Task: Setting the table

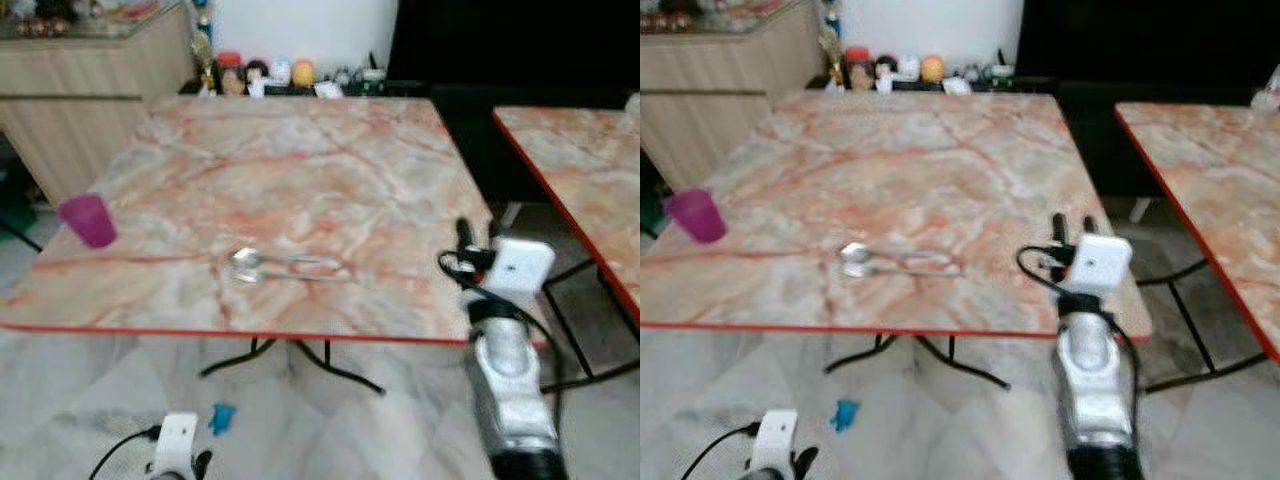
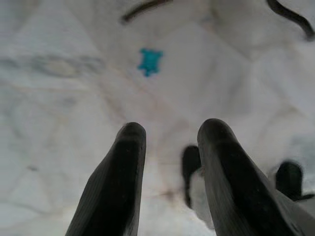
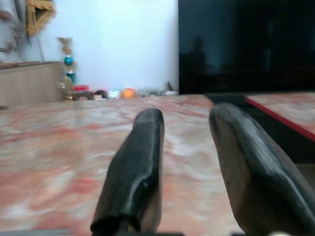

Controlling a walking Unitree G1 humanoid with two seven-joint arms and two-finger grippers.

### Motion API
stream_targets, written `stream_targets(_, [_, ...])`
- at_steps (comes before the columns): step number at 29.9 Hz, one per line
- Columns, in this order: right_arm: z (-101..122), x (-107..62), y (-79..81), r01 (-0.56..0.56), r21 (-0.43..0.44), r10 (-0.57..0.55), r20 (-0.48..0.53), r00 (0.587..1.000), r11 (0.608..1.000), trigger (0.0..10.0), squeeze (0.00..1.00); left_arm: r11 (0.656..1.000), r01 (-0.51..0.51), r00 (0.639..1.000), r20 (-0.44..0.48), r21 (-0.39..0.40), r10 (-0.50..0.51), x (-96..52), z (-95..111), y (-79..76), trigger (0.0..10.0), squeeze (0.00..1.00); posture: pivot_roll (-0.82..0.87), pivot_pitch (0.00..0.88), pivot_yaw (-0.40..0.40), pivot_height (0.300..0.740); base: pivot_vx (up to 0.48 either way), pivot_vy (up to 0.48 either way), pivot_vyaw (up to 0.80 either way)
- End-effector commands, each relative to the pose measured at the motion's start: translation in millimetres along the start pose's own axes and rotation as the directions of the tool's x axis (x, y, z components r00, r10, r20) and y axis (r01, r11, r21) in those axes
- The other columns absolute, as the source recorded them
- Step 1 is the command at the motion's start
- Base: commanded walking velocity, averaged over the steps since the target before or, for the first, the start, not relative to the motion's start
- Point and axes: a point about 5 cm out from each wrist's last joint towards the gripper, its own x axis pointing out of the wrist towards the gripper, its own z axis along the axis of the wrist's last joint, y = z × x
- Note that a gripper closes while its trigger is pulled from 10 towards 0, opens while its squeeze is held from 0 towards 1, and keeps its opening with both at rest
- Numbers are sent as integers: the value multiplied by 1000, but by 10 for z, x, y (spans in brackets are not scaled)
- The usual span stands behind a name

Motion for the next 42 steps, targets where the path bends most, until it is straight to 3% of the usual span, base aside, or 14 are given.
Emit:
stream_targets(1, [15, 2, -94, 25, -17, -25, 4, 1000, 1000, 10000, 0, 1000, 9, 1000, -11, -14, -9, 0, -32, -53, 10000, 0, 54, 0, -2, 740, 0, 412, 0])
stream_targets(7, [15, 3, -79, 18, -23, -18, 4, 1000, 1000, 10000, 0, 1000, 10, 1000, -11, -15, -10, -1, -38, -61, 10000, 0, 55, 0, -4, 740, 0, 414, 0])
stream_targets(13, [17, 1, -52, 3, -22, -2, 5, 1000, 1000, 10000, 0, 1000, 10, 1000, -12, -16, -10, -1, -42, -66, 10000, 0, 56, 0, -5, 740, 0, 412, 800])
stream_targets(36, [2, 4, -50, 10, -12, -10, 1, 1000, 1000, 10000, 0, 1000, 9, 1000, -9, -15, -9, 0, -33, -62, 10000, 0, 61, 0, -7, 740, 0, 402, 0])
stream_targets(42, [-3, 3, -43, 11, -15, -11, -1, 1000, 1000, 10000, 0, 1000, 9, 1000, -8, -11, -9, -1, -33, -55, 10000, 0, 61, 0, -7, 740, 0, 0, 0])
